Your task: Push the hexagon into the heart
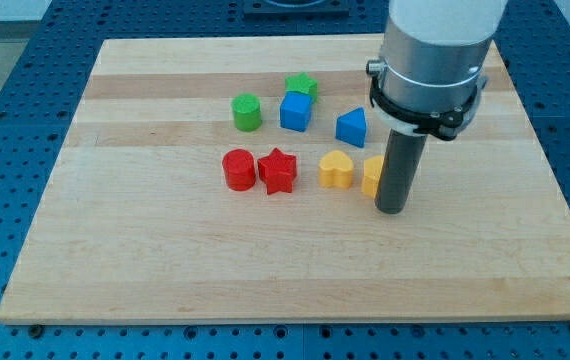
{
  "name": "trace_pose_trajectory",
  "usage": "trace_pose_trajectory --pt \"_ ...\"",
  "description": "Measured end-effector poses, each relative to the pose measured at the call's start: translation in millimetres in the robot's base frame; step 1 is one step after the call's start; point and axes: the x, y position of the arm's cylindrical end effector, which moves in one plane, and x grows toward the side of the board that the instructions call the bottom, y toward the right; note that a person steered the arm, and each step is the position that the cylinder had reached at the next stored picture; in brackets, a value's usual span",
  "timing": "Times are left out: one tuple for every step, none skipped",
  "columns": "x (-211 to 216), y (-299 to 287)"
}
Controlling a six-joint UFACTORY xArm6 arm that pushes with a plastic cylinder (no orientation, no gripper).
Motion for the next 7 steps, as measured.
trace_pose_trajectory --pt "-5.0 0.0" --pt "-5.1 8.0" --pt "-6.9 20.4" --pt "-13.9 25.4" --pt "-19.3 25.4" --pt "-19.3 25.4" --pt "-19.6 25.4"
